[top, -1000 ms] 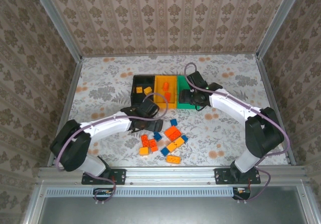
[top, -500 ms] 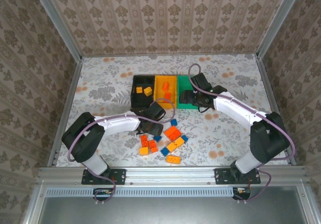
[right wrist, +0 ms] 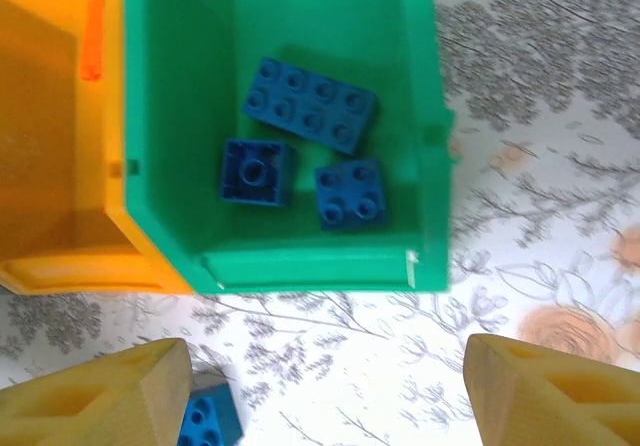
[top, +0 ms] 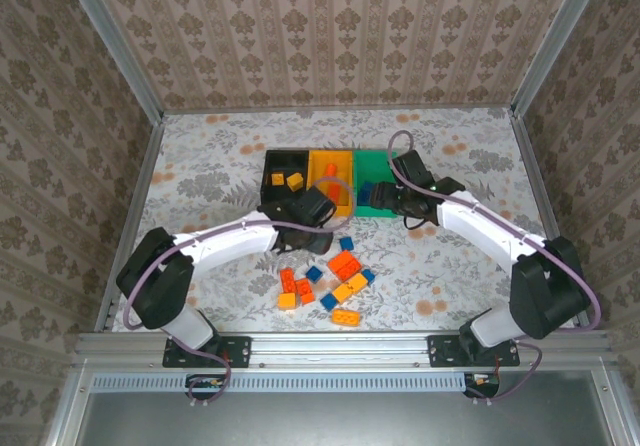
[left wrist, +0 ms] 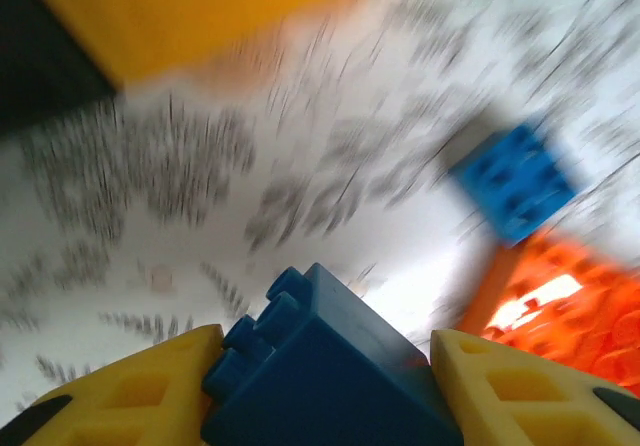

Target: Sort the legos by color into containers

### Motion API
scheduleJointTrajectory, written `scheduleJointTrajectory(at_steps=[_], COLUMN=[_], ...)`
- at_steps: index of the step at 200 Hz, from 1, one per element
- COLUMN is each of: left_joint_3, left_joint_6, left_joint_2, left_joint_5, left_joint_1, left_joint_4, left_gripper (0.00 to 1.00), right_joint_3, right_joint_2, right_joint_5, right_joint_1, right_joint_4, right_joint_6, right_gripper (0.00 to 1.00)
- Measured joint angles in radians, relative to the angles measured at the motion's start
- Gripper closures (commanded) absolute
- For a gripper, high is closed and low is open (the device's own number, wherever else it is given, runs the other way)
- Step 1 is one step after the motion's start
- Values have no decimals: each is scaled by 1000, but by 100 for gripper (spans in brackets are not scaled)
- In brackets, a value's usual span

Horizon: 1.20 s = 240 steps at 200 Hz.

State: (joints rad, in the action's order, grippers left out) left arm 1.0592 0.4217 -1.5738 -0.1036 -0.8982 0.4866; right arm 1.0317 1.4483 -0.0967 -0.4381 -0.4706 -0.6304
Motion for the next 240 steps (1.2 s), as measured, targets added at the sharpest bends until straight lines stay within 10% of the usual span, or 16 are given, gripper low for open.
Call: scheduleJointTrajectory(at_steps=[82, 138, 186, 240], left_joint_3=[607, 857, 788, 340], left_joint_6=[-103, -116, -103, -51], left_joint_2=[-396, -622, -536, -61], left_joint_5=[26, 53, 68, 80], left_joint_1=[31, 57, 55, 53], left_joint_4=[-69, -19, -31, -134], left_gripper=[55, 18, 3, 0], right_joint_3=[-203, -231, -233, -233], right_joint_2=[-256, -308, -312, -206], right_joint_5=[-43, -45, -2, 72], right_joint_1=[56, 61, 50, -131], right_joint_4=[-12, -34, -33, -30], right_joint_6=[-55, -53, -27, 37], right_gripper=[26, 22, 23, 25])
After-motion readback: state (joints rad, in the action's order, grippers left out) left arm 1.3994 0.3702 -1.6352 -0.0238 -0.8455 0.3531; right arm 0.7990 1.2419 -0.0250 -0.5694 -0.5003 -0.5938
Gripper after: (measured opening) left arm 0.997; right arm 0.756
